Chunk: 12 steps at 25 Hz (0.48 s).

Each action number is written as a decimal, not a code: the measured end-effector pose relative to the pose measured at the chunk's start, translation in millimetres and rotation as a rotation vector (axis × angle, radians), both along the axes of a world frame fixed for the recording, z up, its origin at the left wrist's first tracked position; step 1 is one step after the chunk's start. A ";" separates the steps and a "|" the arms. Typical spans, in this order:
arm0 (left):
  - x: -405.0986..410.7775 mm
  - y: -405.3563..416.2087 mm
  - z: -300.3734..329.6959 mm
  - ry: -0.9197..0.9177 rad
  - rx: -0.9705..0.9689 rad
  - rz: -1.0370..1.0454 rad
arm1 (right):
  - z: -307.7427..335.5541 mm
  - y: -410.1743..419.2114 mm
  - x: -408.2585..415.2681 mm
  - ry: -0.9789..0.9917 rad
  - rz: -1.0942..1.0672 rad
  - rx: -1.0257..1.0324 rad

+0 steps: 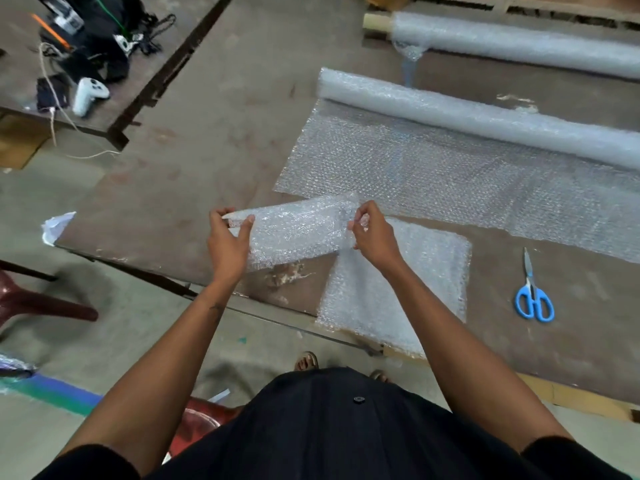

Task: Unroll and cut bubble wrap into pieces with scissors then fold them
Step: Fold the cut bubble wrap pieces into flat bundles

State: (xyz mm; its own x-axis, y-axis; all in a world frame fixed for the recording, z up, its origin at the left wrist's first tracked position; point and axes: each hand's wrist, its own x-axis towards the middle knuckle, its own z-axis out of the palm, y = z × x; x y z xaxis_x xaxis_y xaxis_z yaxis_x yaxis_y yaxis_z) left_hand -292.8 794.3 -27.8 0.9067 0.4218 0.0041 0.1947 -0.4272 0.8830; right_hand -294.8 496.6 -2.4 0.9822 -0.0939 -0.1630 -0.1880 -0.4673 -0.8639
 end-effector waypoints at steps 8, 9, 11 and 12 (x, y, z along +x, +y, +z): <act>37.4 53.6 -15.6 0.037 0.171 0.009 | -34.8 66.1 37.4 -0.042 -0.002 -0.603; 31.6 51.9 -14.0 -0.004 0.267 0.023 | -36.5 71.6 32.1 -0.127 -0.025 -0.752; 24.0 42.3 -12.4 -0.066 0.447 -0.068 | -31.1 87.8 27.8 -0.270 0.004 -0.863; 24.2 34.6 -11.6 -0.087 0.523 -0.181 | -28.5 99.1 30.1 -0.305 0.083 -0.853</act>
State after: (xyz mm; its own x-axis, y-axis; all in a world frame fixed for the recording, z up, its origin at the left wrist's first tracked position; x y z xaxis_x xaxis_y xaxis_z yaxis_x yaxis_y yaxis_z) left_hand -268.5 829.0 -39.4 0.9513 0.1816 0.2490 0.0139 -0.8325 0.5538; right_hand -264.6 595.7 -31.0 0.9804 0.0094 0.1970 0.0547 -0.9727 -0.2257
